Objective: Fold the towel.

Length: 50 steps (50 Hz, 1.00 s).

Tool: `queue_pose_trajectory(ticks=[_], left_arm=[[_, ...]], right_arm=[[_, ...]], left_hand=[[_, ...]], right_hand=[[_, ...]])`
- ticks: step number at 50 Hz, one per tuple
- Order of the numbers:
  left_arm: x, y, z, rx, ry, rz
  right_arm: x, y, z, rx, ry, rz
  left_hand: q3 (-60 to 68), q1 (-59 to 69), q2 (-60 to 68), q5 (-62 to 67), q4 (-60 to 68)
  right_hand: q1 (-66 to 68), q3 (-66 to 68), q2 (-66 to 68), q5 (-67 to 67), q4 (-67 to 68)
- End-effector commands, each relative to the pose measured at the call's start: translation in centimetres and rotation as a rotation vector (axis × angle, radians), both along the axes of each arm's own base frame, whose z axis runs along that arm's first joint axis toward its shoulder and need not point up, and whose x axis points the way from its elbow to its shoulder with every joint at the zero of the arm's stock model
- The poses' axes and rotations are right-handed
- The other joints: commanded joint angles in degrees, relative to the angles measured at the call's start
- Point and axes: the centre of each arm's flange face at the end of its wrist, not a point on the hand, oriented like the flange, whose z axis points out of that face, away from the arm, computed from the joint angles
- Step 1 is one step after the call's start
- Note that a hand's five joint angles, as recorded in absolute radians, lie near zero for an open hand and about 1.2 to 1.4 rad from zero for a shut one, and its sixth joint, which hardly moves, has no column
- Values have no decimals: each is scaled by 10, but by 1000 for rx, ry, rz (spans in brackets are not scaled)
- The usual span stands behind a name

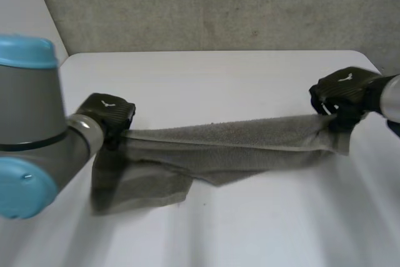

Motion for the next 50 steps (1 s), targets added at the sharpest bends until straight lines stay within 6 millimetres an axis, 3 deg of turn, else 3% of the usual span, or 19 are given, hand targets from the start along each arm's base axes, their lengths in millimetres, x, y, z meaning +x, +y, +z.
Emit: queue_pose_trajectory(ticks=[1,2,4,5,6,7,8,9,11,12,15,19,21,29,31,33,37,43,50], left_arm=[[-28,-74,-5,-296,132,3],[-28,-74,-5,-297,132,3],[-26,-101,31,-534,215,29],[-26,-102,31,-535,216,29],[-25,-112,52,-659,266,44],[-25,-117,73,-779,316,48],[-25,-117,73,-780,316,48],[-24,-117,97,-901,369,49],[-24,-115,117,-998,414,47],[-22,-111,132,-1071,447,43],[-19,-104,136,-1090,455,44],[-14,-97,133,-1069,442,47],[-12,-94,127,-1044,430,48],[-4,-73,45,-732,287,40],[-1,-56,4,-569,218,23],[2,-48,-17,-488,185,15],[7,-26,-72,-271,98,-5],[10,-15,-97,-150,51,-10],[10,-15,-98,-141,50,-9]], right_arm=[[29,-47,-20,-76,-11,-50],[36,-60,-7,-171,-84,-69],[38,-73,9,-274,-172,-95],[42,-84,28,-384,-273,-106],[43,-91,51,-507,-380,-111],[43,-92,52,-508,-381,-111],[43,-95,75,-629,-484,-116],[43,-95,76,-630,-485,-116],[38,-90,110,-805,-629,-114],[38,-90,110,-805,-629,-114],[33,-82,119,-859,-662,-122],[35,-73,101,-743,-625,-116],[37,-71,90,-674,-604,-112],[39,-48,17,-262,-467,-98],[38,-44,-3,-189,-437,-101],[36,-37,-41,-68,-369,-113],[34,-30,-77,22,-302,-116],[19,-23,-114,115,-223,-141],[2,-23,-120,135,-220,-187]], left_hand=[[103,113,102,105,103],[103,113,102,105,103],[103,113,102,105,103],[103,113,102,105,103],[103,113,102,105,103],[103,113,102,105,103],[103,113,102,105,103],[103,113,102,105,103],[103,113,102,105,103],[103,113,102,105,103],[103,113,102,105,103],[103,113,102,105,103],[103,113,102,105,103],[103,113,102,105,103],[103,113,102,105,103],[103,113,102,105,103],[103,113,102,105,103],[103,113,102,105,103],[-161,-151,-162,-158,-161]], right_hand=[[192,122,128,179,112],[192,122,128,179,112],[192,122,128,179,112],[192,122,128,179,112],[192,122,128,179,112],[192,122,128,179,112],[192,122,128,179,112],[192,122,128,179,112],[192,122,128,179,112],[192,122,128,179,112],[192,122,128,179,112],[192,122,128,179,112],[192,122,128,179,112],[192,122,128,179,112],[192,122,128,179,112],[192,122,128,179,112],[192,122,128,179,112],[192,122,128,179,112],[192,122,128,179,112]])
